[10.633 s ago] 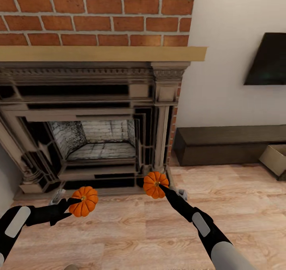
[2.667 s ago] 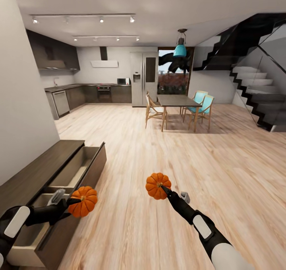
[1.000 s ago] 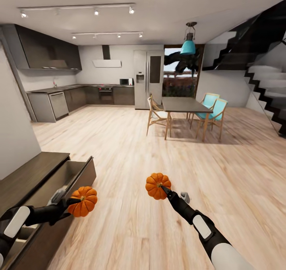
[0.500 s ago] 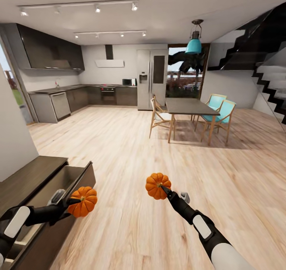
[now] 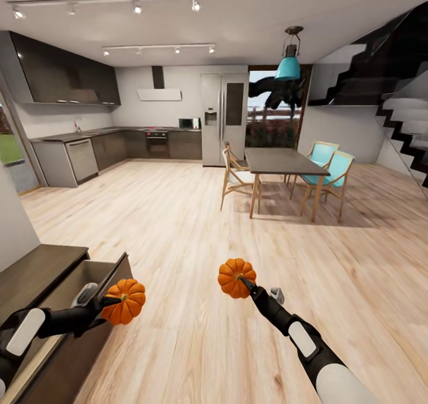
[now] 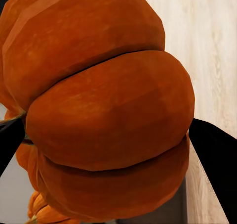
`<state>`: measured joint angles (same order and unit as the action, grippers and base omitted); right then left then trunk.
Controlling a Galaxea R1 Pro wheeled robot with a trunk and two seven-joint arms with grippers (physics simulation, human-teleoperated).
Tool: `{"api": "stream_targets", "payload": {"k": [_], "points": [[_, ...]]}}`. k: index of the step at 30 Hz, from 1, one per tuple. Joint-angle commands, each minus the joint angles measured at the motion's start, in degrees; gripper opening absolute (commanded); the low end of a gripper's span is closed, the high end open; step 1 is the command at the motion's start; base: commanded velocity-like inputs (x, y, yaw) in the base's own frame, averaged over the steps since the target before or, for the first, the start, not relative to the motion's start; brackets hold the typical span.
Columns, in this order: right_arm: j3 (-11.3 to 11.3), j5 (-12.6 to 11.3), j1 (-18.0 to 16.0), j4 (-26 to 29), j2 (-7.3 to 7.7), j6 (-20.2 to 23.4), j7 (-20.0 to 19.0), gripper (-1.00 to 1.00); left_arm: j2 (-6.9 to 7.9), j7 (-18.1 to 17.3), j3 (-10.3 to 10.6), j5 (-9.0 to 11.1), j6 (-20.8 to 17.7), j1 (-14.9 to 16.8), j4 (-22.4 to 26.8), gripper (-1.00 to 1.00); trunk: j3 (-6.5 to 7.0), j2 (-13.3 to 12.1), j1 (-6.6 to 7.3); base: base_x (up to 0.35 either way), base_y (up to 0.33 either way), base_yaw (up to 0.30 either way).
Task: Place each of the two pumpkins and all three candles from the living room inside a cabinet in the living room (use any cabinet), then make sure every cabinet is closed, and position the cauldron so it is next to a table in the living room.
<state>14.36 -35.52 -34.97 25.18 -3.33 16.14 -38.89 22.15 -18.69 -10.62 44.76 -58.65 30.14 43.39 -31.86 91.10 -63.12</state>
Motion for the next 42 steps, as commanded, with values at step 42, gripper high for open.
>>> {"api": "stream_targets", "payload": {"k": [42], "points": [[0.2, -0.4, 0.0, 0.0, 0.20, -0.8, -0.2, -1.00, -0.20, 0.0, 0.0, 0.7, -0.1, 0.0, 0.0, -1.00, -0.68, 0.0, 0.00, 0.315, -0.092, -0.008]]}}
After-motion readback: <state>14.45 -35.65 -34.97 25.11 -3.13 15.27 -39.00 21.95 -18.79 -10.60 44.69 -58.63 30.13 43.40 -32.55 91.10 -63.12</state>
